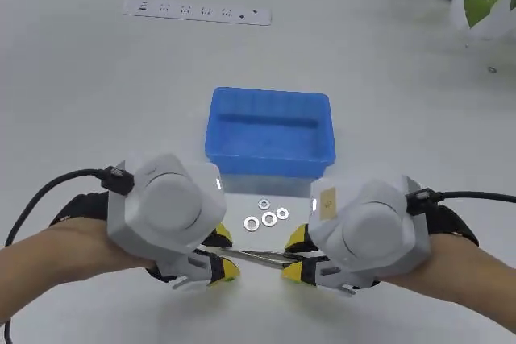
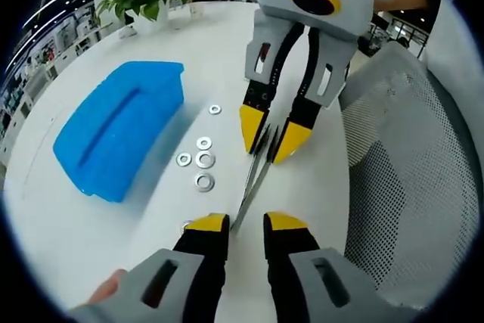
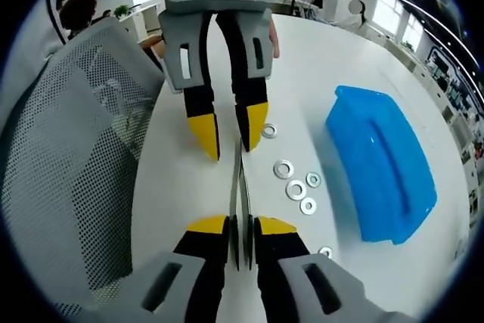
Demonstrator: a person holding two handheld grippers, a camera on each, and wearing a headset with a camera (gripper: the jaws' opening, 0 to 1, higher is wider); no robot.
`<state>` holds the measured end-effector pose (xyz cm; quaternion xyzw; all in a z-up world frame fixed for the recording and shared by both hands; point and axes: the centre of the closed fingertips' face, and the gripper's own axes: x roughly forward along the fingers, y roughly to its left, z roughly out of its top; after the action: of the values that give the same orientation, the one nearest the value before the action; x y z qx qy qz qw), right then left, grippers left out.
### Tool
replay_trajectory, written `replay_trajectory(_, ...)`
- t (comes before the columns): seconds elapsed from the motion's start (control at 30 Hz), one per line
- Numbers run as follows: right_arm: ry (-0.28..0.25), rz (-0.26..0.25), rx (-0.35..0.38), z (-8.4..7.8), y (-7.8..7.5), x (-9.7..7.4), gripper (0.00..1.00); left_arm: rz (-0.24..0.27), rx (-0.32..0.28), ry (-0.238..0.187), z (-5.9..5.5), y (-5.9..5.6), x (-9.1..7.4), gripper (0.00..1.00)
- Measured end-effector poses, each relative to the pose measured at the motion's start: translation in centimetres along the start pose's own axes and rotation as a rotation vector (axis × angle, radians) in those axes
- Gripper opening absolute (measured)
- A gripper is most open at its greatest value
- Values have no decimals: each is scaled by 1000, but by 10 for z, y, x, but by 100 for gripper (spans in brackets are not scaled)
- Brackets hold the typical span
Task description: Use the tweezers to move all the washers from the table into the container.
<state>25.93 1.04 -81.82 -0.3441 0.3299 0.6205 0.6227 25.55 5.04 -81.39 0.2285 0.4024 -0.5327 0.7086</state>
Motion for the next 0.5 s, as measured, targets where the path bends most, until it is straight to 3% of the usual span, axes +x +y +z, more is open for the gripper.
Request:
replay_trajectory(0.2, 33, -6, -61, -2, -4, 1, 9, -16, -3, 17, 1, 1, 2, 15)
replay_trajectory(0.27, 13, -9, -153, 1, -4, 2, 8, -12, 4, 23, 1, 2, 2, 12)
replay_trajectory(0.5, -43, -6, -100, 9, -2, -5, 7, -6, 88, 46, 0, 3, 3, 9)
